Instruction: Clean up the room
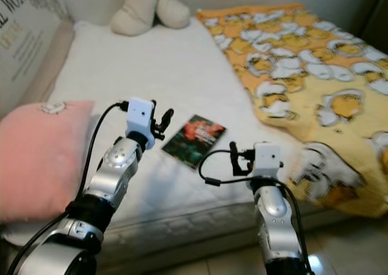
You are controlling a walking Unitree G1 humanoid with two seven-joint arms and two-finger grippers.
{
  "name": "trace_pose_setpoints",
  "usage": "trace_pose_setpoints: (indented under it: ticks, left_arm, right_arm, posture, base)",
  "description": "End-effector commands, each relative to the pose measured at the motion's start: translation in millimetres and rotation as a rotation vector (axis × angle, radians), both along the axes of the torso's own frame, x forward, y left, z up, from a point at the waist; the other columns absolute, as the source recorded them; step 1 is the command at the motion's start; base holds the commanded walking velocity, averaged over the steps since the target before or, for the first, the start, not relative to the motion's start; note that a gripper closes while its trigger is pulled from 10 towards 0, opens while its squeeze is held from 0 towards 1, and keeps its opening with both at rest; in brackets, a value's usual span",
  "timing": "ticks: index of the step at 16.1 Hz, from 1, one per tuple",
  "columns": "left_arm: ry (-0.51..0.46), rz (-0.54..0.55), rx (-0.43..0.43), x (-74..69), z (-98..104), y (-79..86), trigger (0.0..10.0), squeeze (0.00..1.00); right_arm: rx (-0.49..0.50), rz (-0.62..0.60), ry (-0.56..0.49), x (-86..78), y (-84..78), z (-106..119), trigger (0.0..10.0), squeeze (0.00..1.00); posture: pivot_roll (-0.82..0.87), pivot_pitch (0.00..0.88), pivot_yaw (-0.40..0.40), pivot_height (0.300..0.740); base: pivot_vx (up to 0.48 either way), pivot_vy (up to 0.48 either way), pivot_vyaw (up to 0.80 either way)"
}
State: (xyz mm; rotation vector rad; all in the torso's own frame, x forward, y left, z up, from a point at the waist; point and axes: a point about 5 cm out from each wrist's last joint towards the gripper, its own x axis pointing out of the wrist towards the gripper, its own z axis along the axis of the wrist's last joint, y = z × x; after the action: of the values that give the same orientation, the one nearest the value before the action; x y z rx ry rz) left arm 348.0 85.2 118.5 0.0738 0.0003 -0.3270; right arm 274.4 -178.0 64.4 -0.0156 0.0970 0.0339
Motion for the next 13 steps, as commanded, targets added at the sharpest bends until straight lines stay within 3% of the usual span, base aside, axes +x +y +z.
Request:
trace_pose_setpoints:
  ticks: [1,3,6,8,10,12,13]
  left_arm:
    - [-0.009,0.024,0.005,3.3,5,7.7,10.0,0.00]
    - [-0.013,0.102,-0.026,5.1,7,14.5,10.0,0.00]
    - [-0.005,0.119,-0.006,2.0,6,21.7,10.0,0.00]
    - [0.001,0.114,-0.016,-3.2,7,26.8,10.0,0.00]
    - [-0.004,0.117,-0.016,-11.0,11,36.1,10.0,0.00]
    - [-0.024,0.074,-0.031,-21.4,19,37.0,10.0,0.00]
    - [-0.050,0.022,-0.018,-36.7,26,37.0,10.0,0.00]
  right_arm:
    - [0.014,0.016,-0.019,3.6,6.4,4,10.0,0.00]
    - [0.107,0.001,0.011,15.1,7.4,5,10.0,0.00]
    - [0.230,-0.056,0.034,33.4,6.9,7,10.0,0.00]
    - [0.288,-0.080,0.081,40.0,10.3,-2,10.0,0.00]
    - [0.344,-0.086,0.153,45.3,17.9,-14,10.0,0.00]
    - [0.340,-0.081,0.214,47.4,25.1,-24,10.0,0.00]
    - [0.331,-0.094,0.234,48.8,25.9,-27,10.0,0.00]
  posture:
    - [-0.07,0.000,0.035,0.740]
    - [-0.06,0.000,0.034,0.740]
    - [-0.02,0.000,0.039,0.740]
    - [0.02,0.051,0.046,0.740]
    - [0.07,0.113,0.053,0.740]
    - [0.12,0.164,0.055,0.740]
    - [0.17,0.206,0.052,0.740]
  base:
    - [0.480,0.000,0.00]
    - [0.276,0.000,0.00]
    - [0.000,0.000,0.00]
    - [0.000,0.000,0.00]
    - [0.000,0.000,0.00]
    - [0.000,0.000,0.00]
    - [0.000,0.000,0.00]
